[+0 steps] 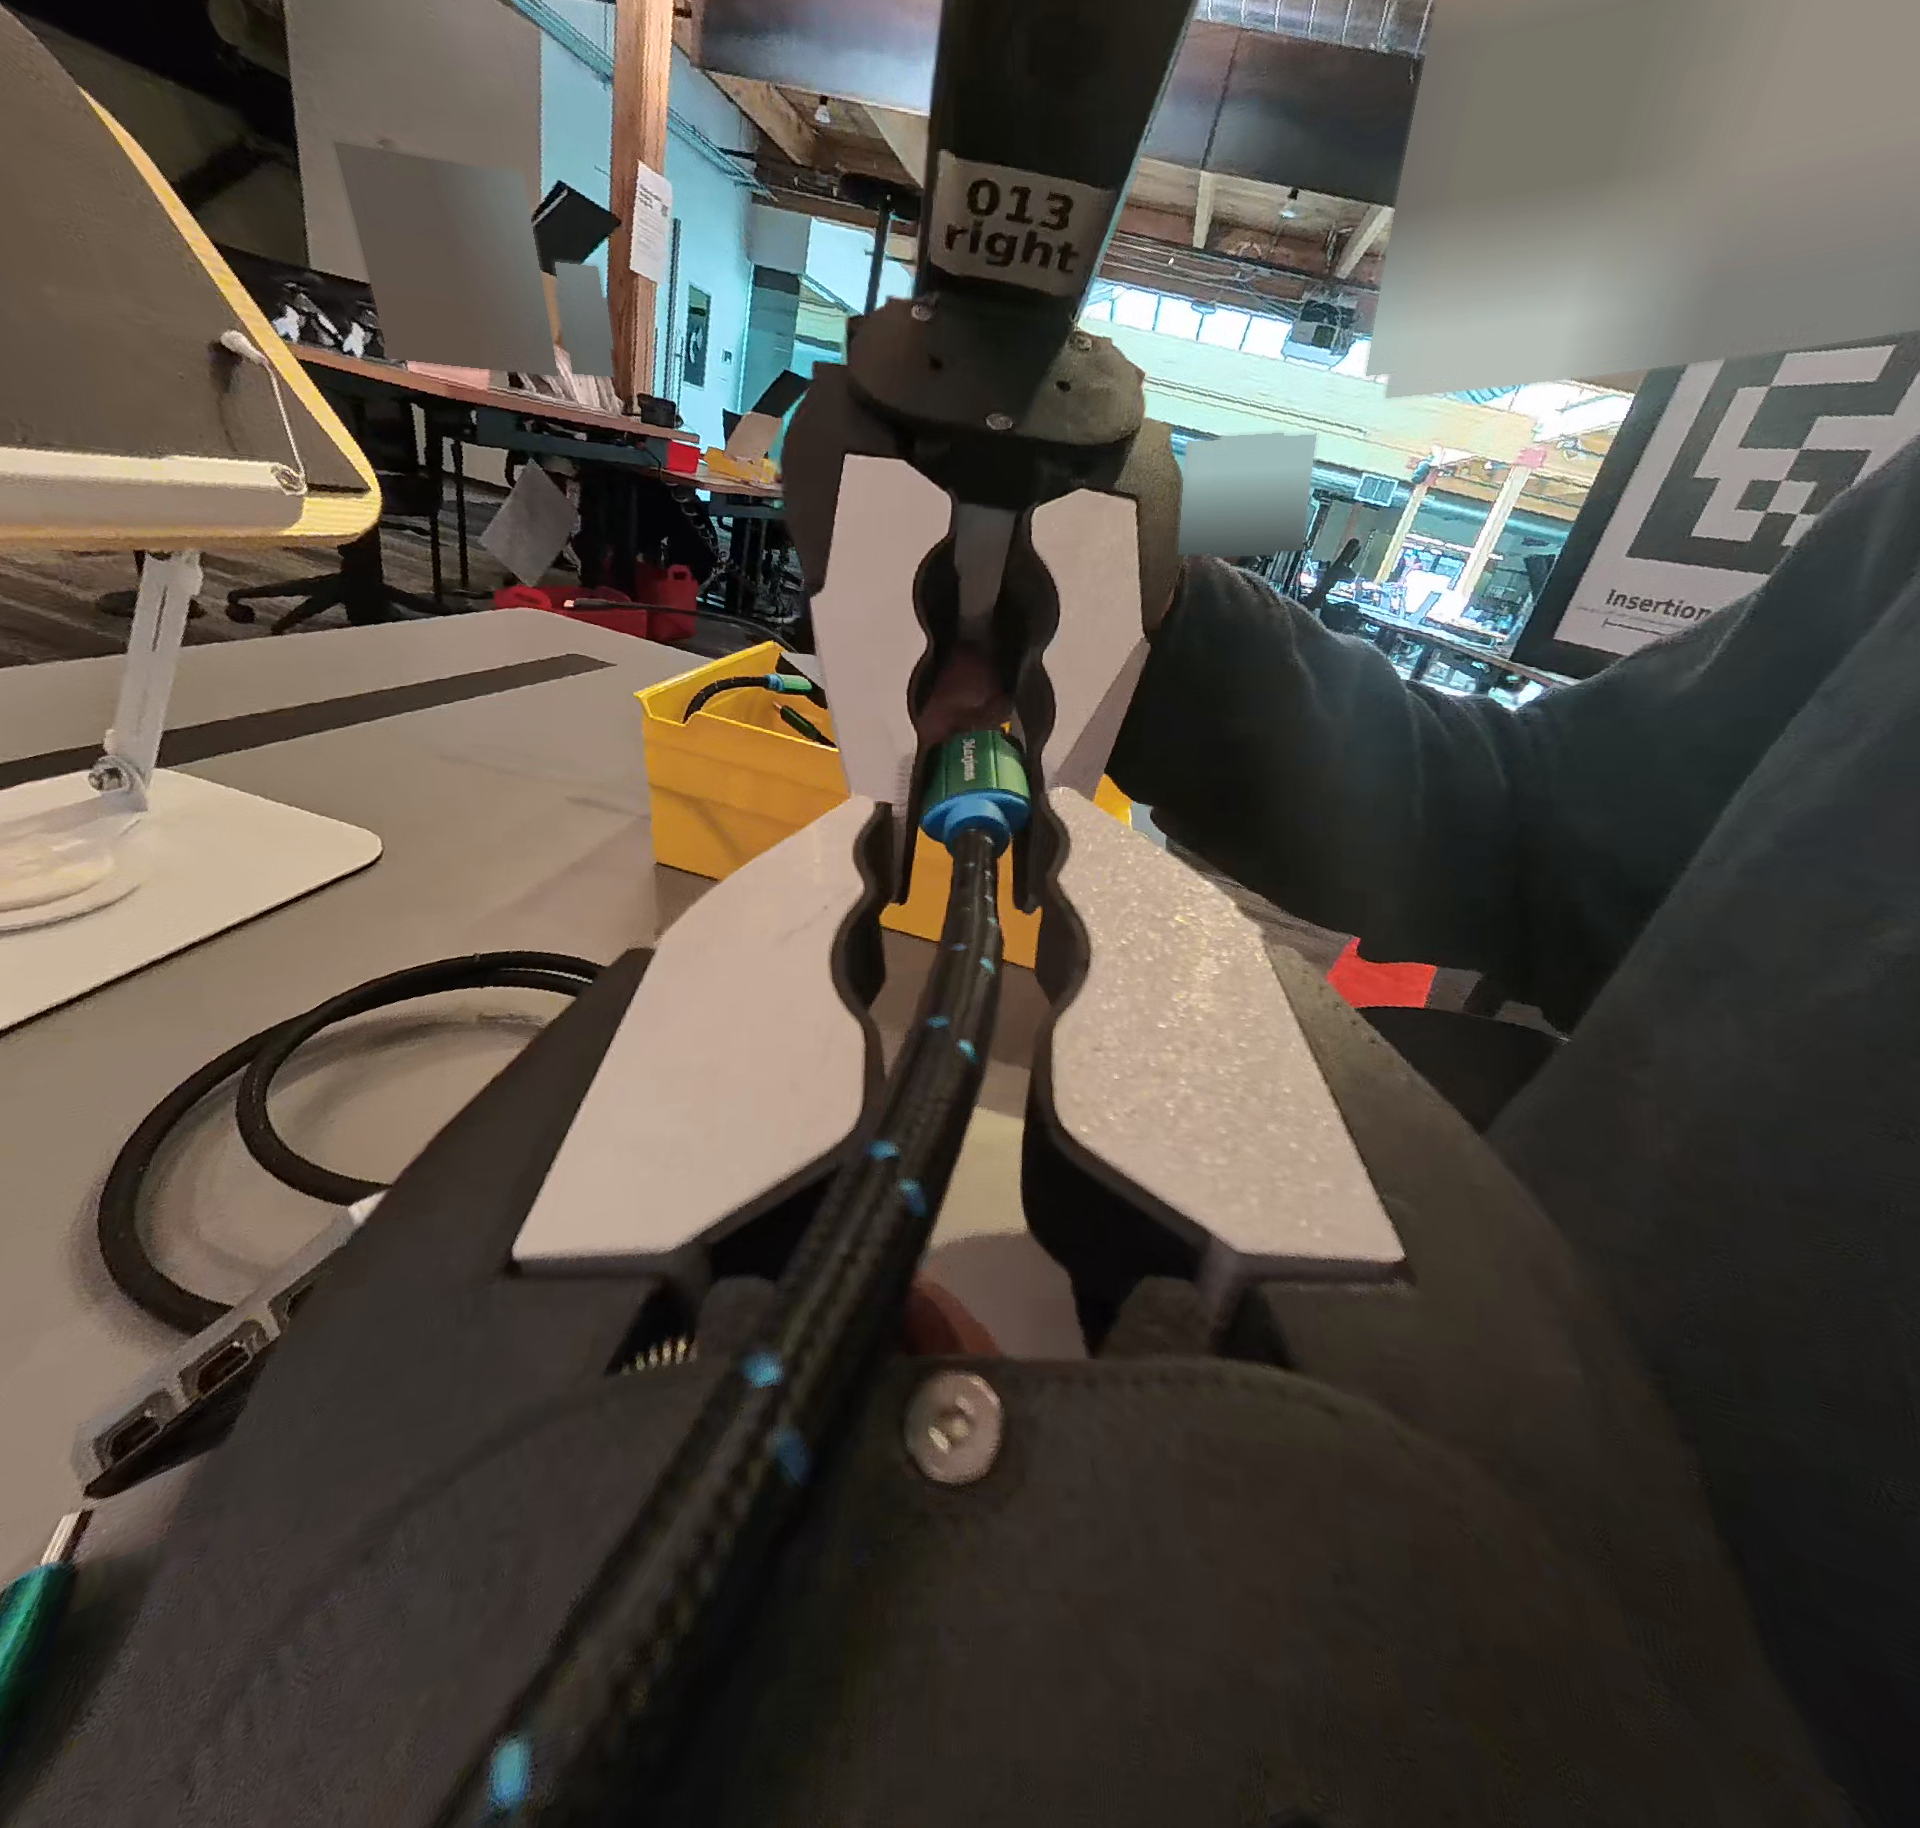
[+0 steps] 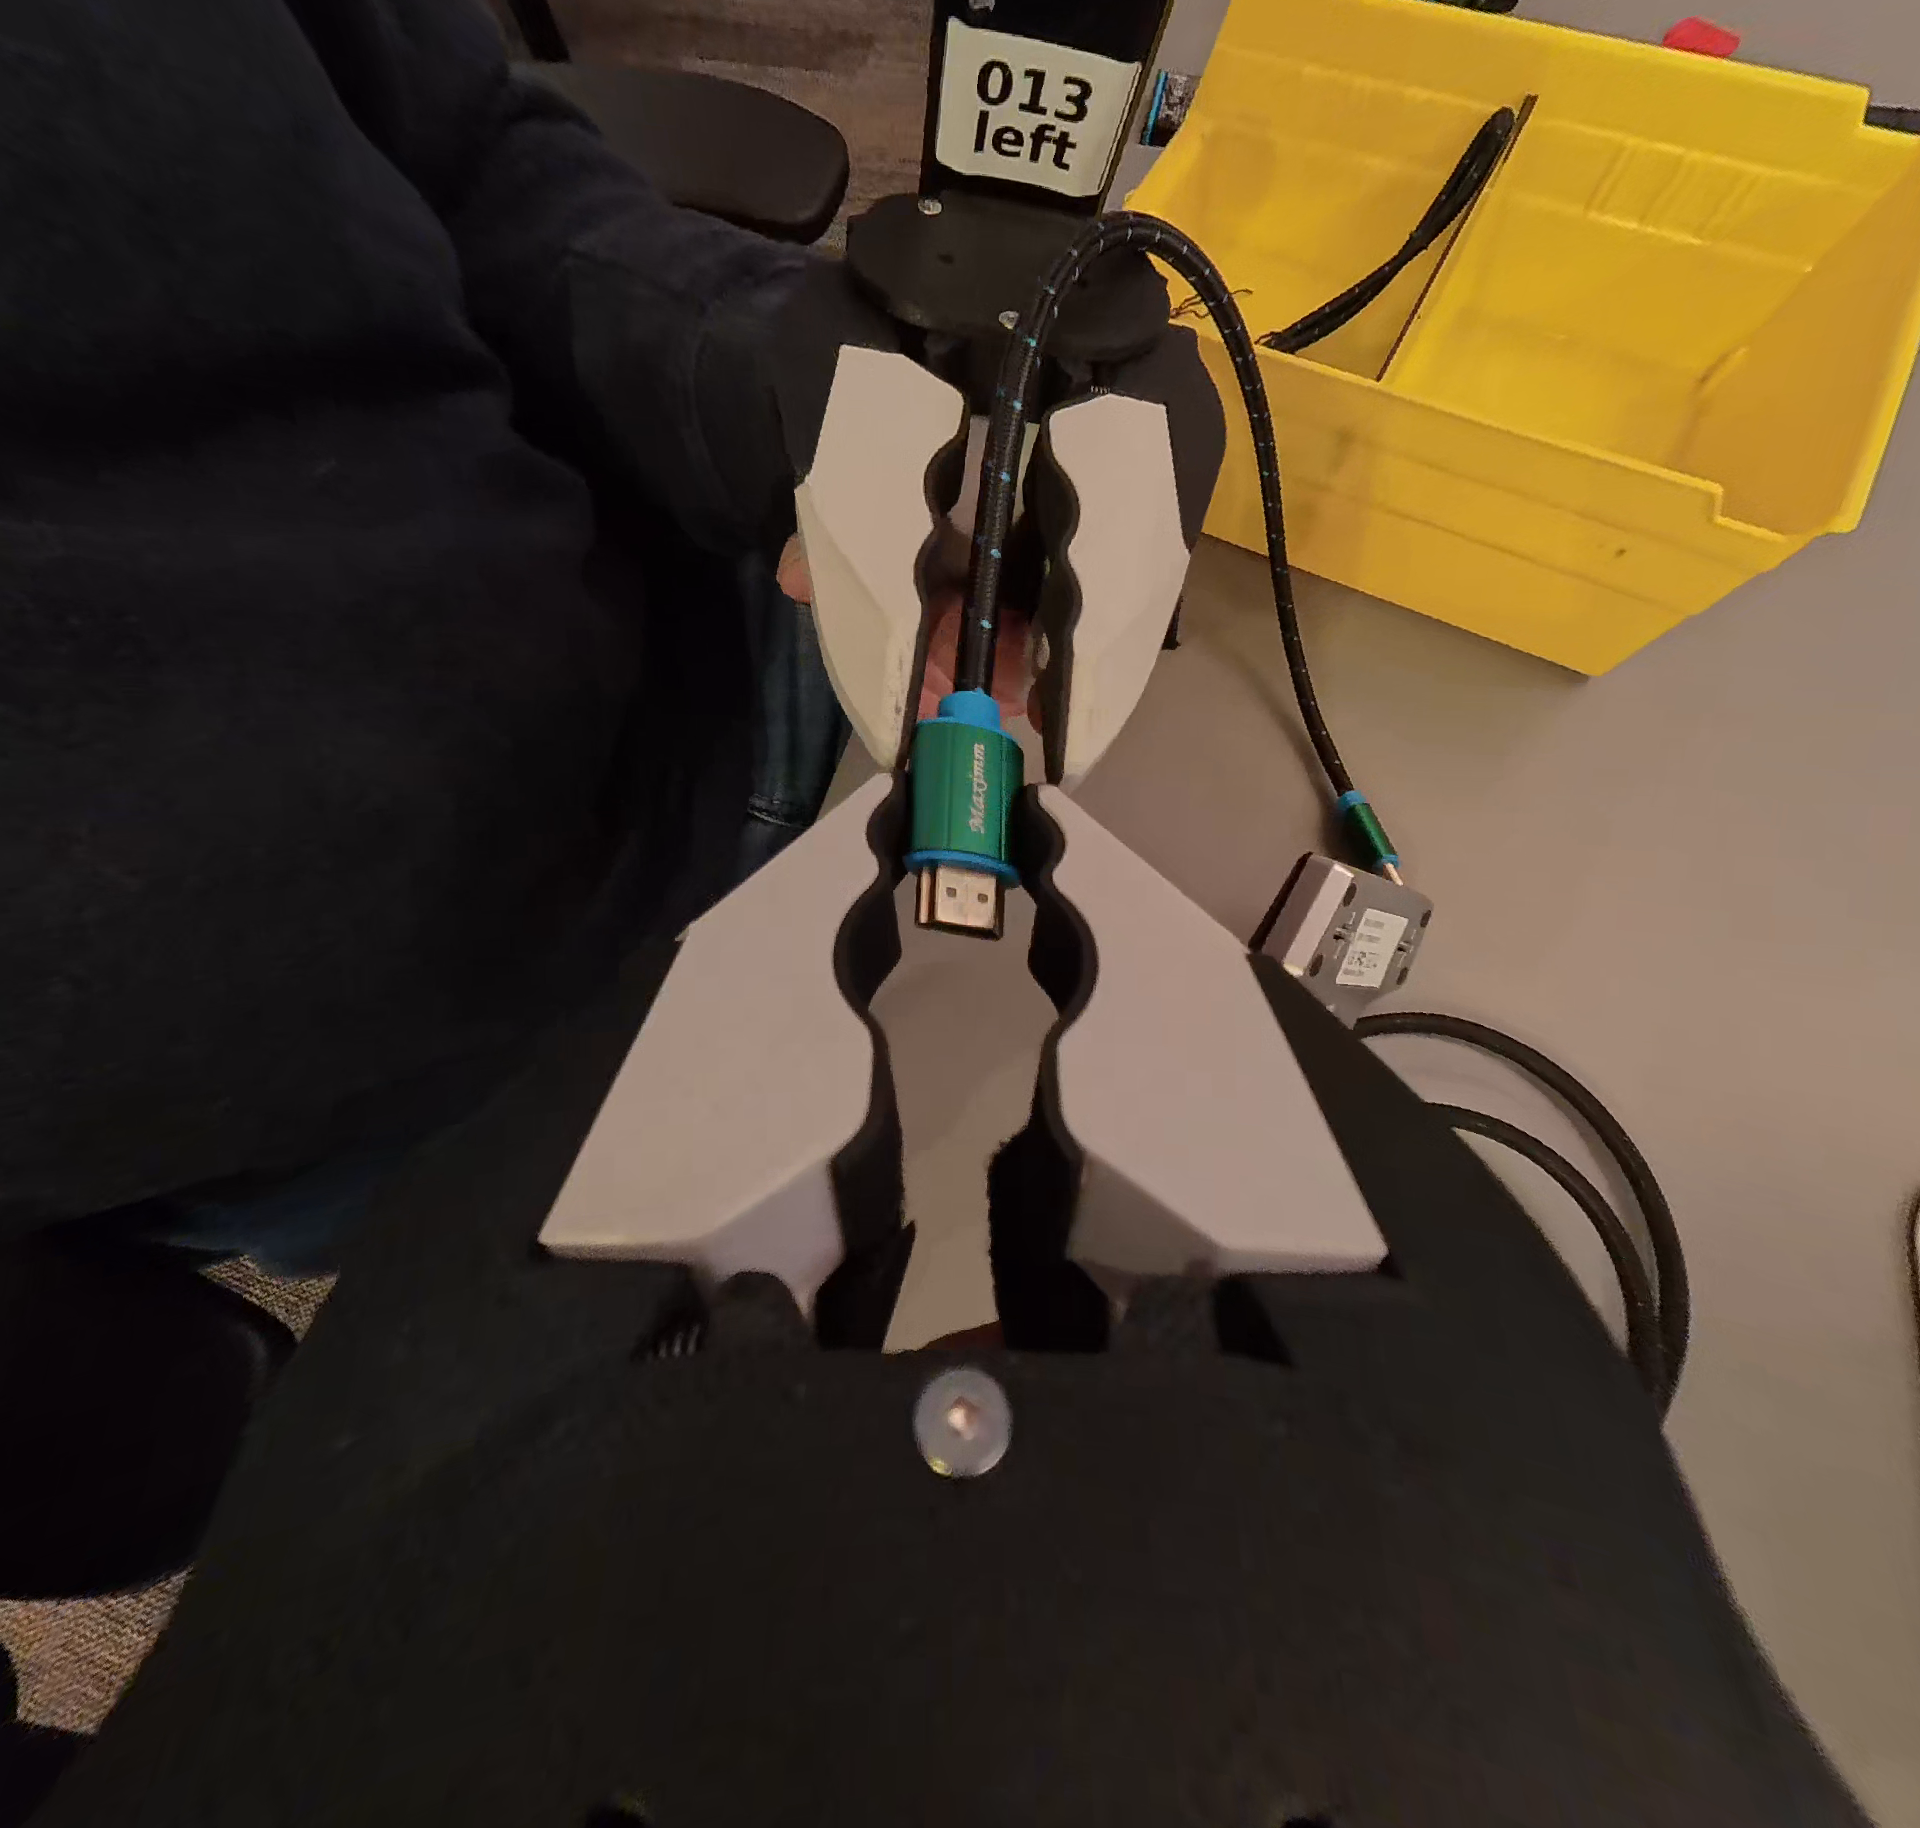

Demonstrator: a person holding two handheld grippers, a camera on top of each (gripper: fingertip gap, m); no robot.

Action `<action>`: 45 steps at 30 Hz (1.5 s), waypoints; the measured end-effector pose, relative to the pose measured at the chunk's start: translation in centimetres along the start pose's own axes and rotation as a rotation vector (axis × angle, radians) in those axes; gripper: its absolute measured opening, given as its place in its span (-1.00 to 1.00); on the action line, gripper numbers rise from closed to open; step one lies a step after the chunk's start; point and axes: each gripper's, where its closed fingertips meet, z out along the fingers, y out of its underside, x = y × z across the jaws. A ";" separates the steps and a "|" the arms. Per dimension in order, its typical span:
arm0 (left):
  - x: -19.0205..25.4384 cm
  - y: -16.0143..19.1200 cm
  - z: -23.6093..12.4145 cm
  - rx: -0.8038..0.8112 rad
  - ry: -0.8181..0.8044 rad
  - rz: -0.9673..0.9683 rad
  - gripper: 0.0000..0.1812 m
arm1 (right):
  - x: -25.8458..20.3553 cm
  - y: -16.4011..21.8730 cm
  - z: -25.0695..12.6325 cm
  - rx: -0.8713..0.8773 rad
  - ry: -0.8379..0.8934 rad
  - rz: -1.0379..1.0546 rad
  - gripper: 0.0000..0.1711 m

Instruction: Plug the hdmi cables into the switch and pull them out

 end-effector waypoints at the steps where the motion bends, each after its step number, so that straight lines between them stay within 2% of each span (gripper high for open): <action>1: 0.0 0.0 0.1 0.003 -0.001 -0.010 -0.74 | 0.1 0.0 0.0 -0.001 0.012 -0.009 -0.79; 6: -0.3 -0.5 0.0 0.045 0.008 -0.107 -0.74 | 0.6 -0.1 0.1 0.007 0.093 -0.044 -0.78; 7: -0.3 -0.5 -0.1 0.053 0.007 -0.113 -0.80 | 0.7 0.0 0.1 0.007 0.105 -0.036 -0.78; 13: -0.6 -0.7 -0.1 0.071 -0.035 -0.098 -0.82 | 1.2 -0.2 0.0 0.034 0.164 0.009 -0.77; 14: -0.8 -0.7 -0.1 0.067 -0.047 -0.087 -0.86 | 1.3 -0.2 0.0 0.042 0.176 0.018 -0.75; 15: -0.9 -0.9 -0.3 0.075 -0.060 -0.074 -0.99 | 1.4 -0.2 -0.2 0.054 0.183 0.026 -0.70; 18: -0.8 -0.9 -0.2 0.074 -0.069 -0.059 -0.99 | 1.2 -0.8 -0.6 0.129 0.177 0.056 -0.72; 22: -0.9 -0.7 -0.1 0.071 -0.074 -0.058 -0.99 | 1.0 -0.3 -0.4 0.147 0.169 0.079 -0.76; 24: -1.0 -1.0 -0.2 0.091 -0.074 -0.077 -0.98 | 1.0 0.0 -0.5 0.151 0.176 0.083 -0.65; 27: -0.9 -1.1 -0.4 0.109 -0.067 -0.084 -0.98 | 0.9 0.0 -0.6 0.194 0.169 0.094 -0.77; 31: -0.6 -1.2 -0.3 0.117 -0.053 -0.082 -0.98 | 0.7 -0.3 -0.9 0.266 0.144 0.114 -0.78; 35: -0.3 -0.6 -0.1 0.066 -0.020 -0.050 -0.72 | 0.4 -0.5 -1.1 0.254 0.140 0.081 -0.78; 39: 0.3 -0.1 0.6 0.005 -0.014 0.018 -0.72 | 0.3 -0.4 -1.0 0.209 0.131 0.067 -0.78; 45: 0.2 0.1 0.6 -0.002 -0.017 0.026 -0.78 | 0.1 -0.1 -1.0 0.162 0.124 0.048 -0.78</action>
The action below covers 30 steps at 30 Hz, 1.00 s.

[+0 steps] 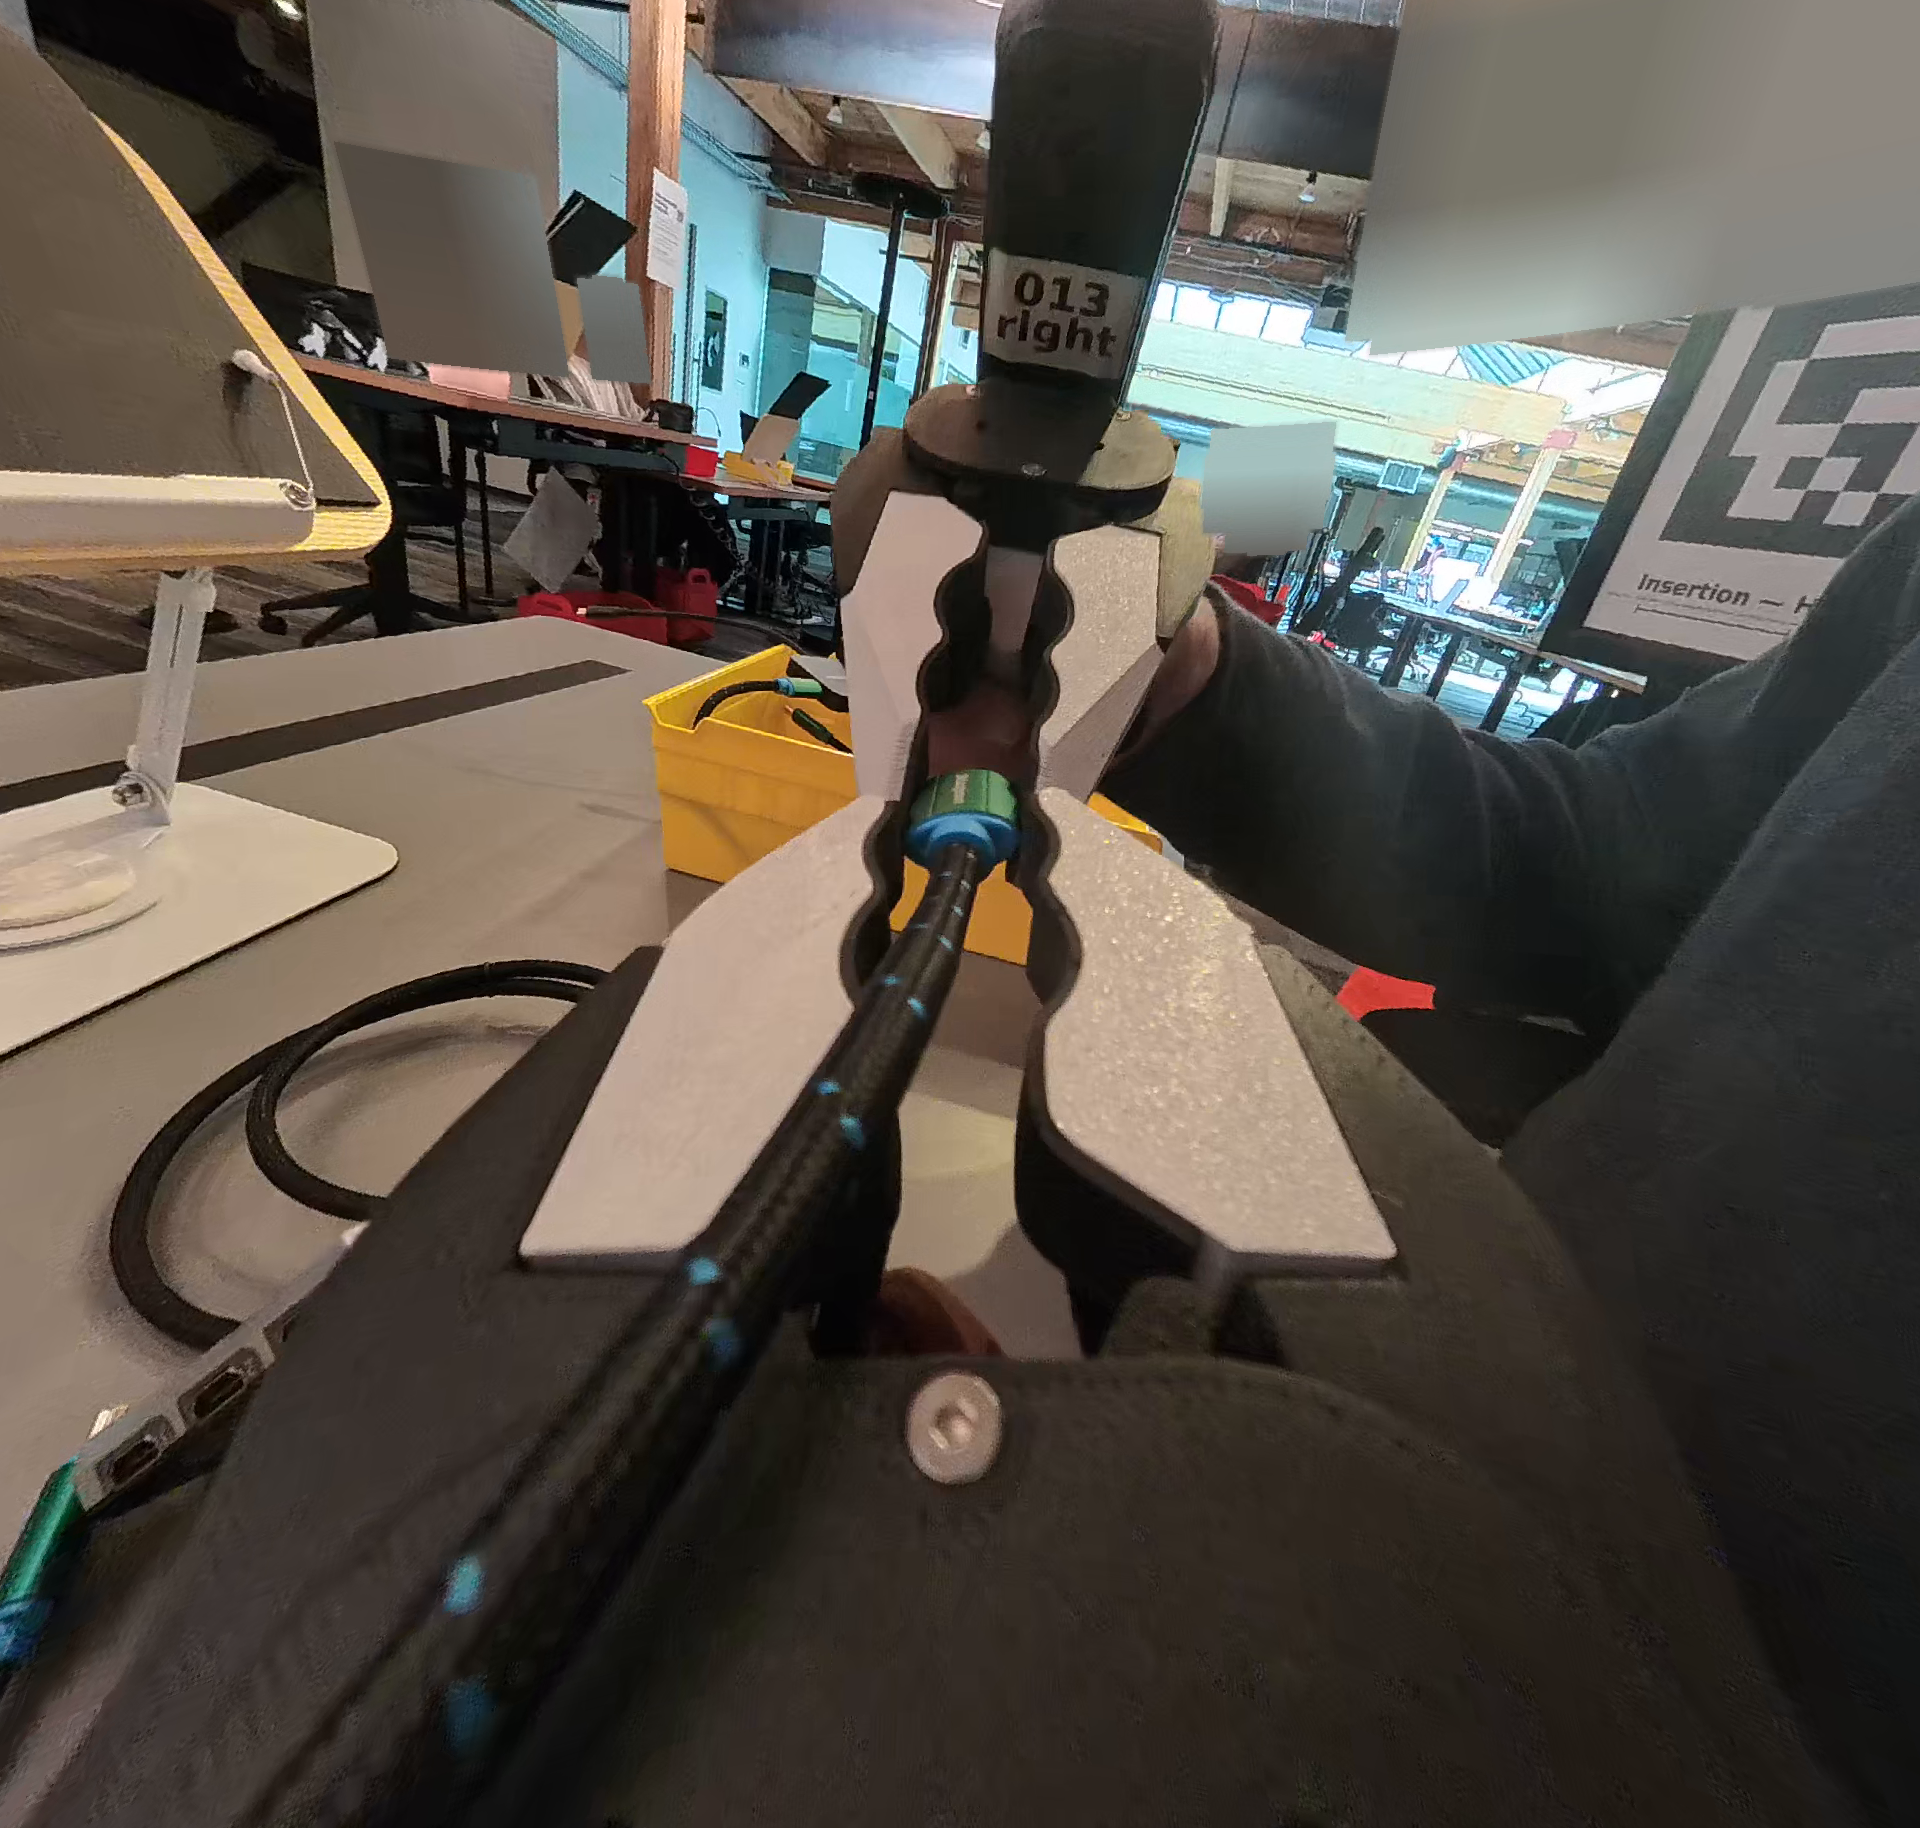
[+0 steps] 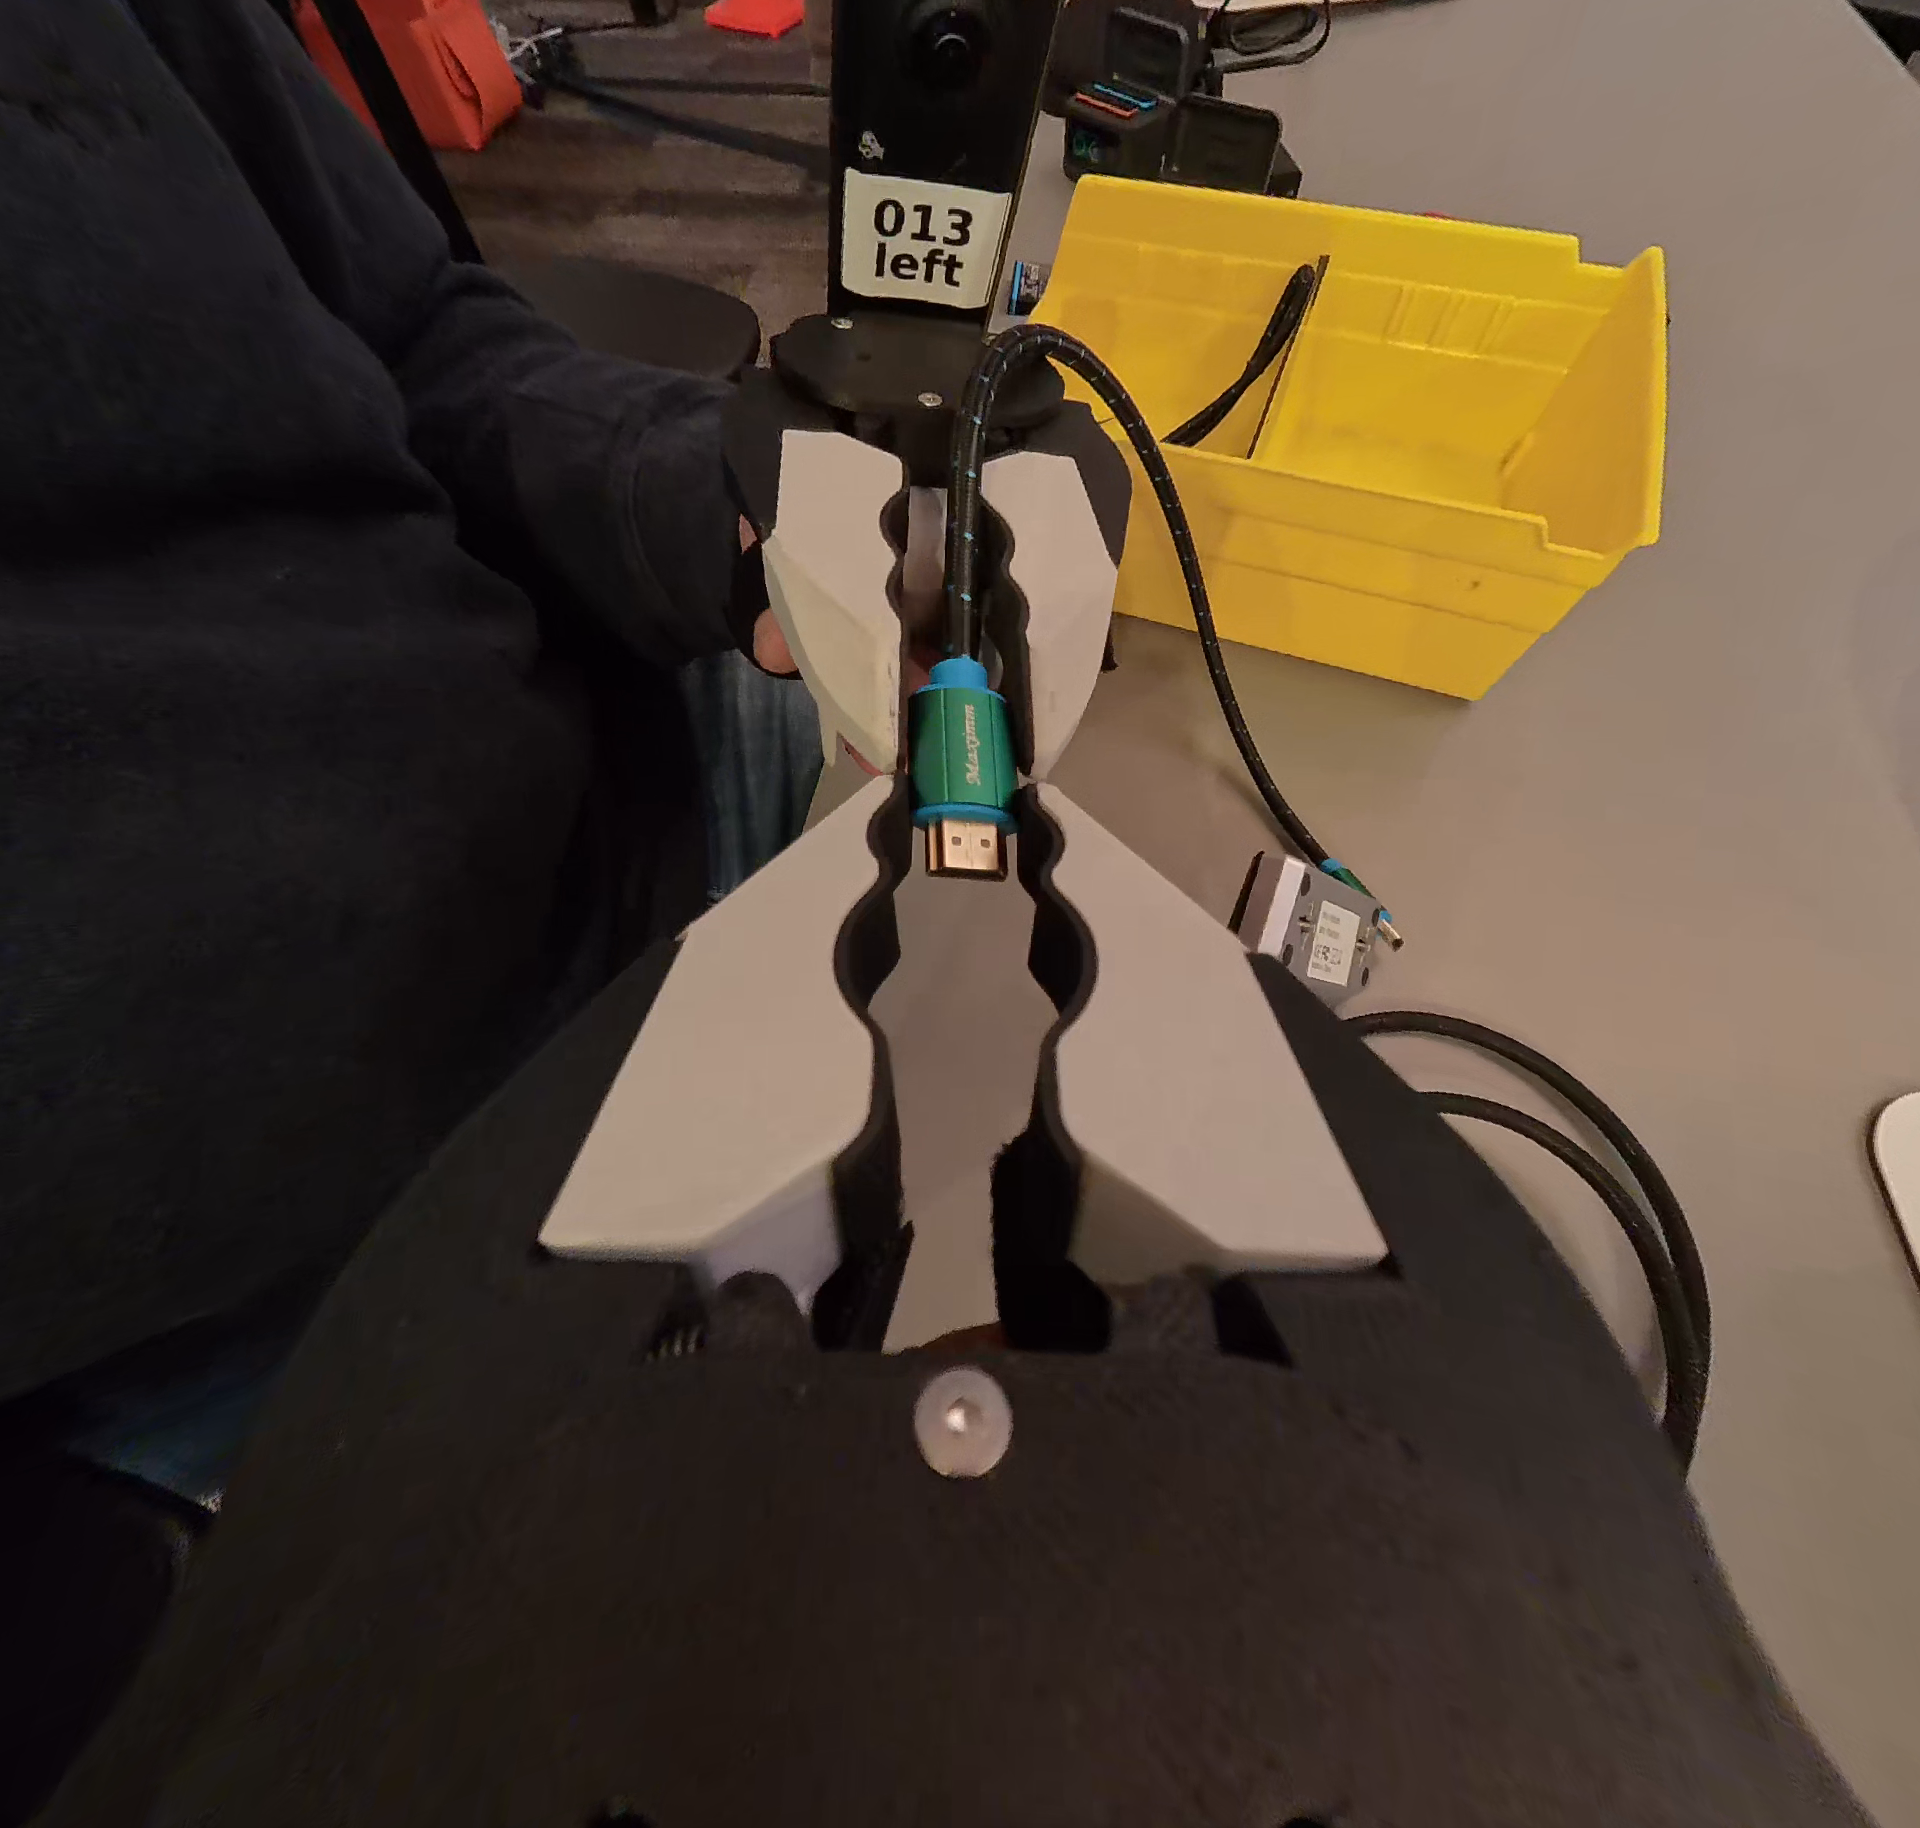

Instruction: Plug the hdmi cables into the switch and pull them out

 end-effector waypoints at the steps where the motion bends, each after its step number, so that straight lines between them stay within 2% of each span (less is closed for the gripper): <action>1: 0.0 0.0 0.0 0.004 -0.002 -0.004 -0.78 | 0.0 0.0 0.0 -0.001 0.003 -0.001 -0.78; 5: -0.3 -0.3 -0.1 0.029 -0.020 -0.009 -0.78 | 0.4 -0.3 -0.1 0.025 0.018 0.028 -0.78; 11: -1.6 -1.7 -1.7 0.111 -0.094 -0.007 -0.78 | 1.3 0.4 -1.1 0.043 0.081 0.068 -0.53; 16: -2.2 -2.2 -3.5 0.114 -0.164 0.045 -0.78 | 2.8 2.7 -1.2 -0.047 0.170 0.078 -0.48; 19: -2.6 -2.5 -4.7 0.119 -0.206 0.070 -0.78 | 4.0 4.3 -0.7 -0.163 0.246 0.045 -0.43; 24: -2.9 -2.2 -5.6 0.130 -0.242 0.075 -0.78 | 6.1 5.7 2.0 -0.252 0.331 0.034 -0.36; 30: -3.4 -2.0 -6.4 0.140 -0.267 0.083 -0.78 | 9.6 10.2 5.1 -0.405 0.481 0.029 -0.33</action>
